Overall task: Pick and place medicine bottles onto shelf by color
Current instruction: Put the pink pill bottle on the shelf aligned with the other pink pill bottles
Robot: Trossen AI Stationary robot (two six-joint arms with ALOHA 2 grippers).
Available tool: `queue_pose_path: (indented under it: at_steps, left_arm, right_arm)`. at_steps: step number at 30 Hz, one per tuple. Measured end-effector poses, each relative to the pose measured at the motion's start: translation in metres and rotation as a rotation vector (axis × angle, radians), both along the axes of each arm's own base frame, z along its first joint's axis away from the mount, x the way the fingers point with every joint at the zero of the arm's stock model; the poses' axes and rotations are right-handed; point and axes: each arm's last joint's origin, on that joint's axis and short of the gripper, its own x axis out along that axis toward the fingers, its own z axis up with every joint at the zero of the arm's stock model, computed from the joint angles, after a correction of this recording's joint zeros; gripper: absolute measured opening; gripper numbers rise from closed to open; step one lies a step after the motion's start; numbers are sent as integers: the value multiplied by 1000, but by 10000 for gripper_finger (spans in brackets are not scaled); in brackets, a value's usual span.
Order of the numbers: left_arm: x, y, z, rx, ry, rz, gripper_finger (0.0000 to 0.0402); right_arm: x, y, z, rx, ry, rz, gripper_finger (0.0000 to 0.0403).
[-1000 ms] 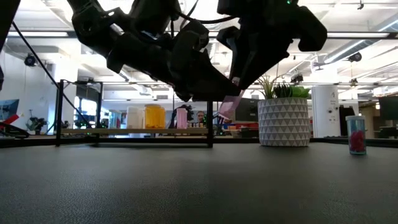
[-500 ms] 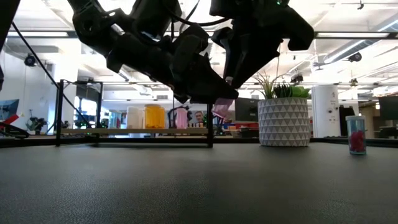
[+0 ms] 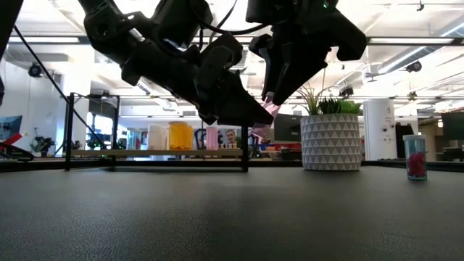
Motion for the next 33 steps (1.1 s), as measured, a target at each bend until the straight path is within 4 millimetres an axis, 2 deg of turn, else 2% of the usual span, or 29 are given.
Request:
queue_pose_path:
  at_steps: [10, 16, 22, 28, 33]
  left_arm:
    - [0, 0, 0, -2, -1, -3, 113]
    - [0, 0, 0, 0, -4, -4, 92]
    - [0, 0, 0, 0, -5, -3, 88]
    - [0, 1, 1, 2, -6, 3, 88]
    - [0, 2, 1, 2, -6, 11, 87]
  right_arm:
    - [0, 0, 0, -2, -1, -2, 113]
    - [0, 0, 0, 10, -1, -28, 136]
    - [0, 0, 0, 17, -2, -37, 160]
    - [-6, -1, 10, 20, -13, -34, 189]
    - [-25, -5, 29, 10, 5, -22, 194]
